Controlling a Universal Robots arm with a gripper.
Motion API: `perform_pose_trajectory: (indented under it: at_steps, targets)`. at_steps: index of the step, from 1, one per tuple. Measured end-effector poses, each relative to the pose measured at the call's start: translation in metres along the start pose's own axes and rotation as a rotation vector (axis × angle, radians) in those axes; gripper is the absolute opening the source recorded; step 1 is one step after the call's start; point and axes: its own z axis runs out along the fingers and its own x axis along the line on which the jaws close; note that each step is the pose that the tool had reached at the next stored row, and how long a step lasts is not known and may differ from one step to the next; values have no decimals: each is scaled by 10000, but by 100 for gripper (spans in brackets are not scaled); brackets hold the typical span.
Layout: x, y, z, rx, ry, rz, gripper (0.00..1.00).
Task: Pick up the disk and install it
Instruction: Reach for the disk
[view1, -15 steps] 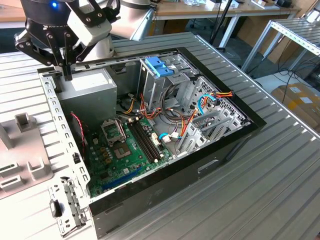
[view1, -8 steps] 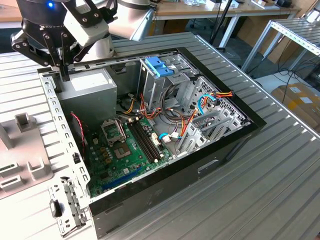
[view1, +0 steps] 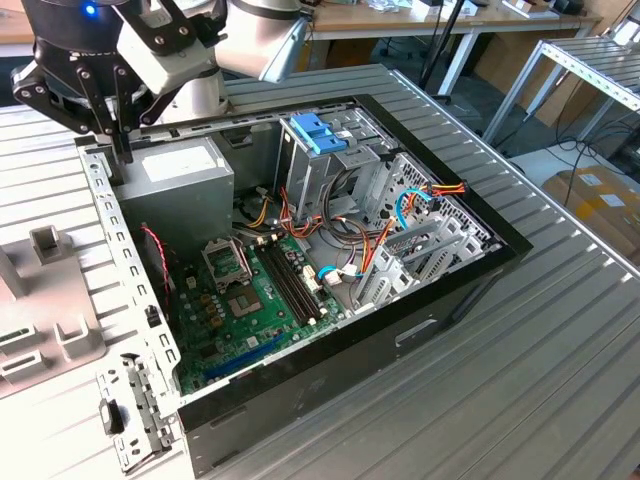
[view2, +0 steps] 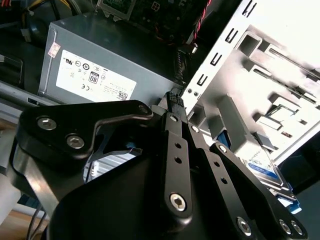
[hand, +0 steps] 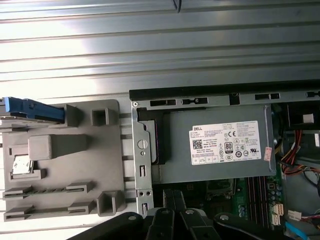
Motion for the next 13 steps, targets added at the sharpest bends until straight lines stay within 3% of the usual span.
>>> perform_pose_trajectory:
  at_steps: [13]
  targets:
    - [84, -6, -2, 0, 0, 0, 11]
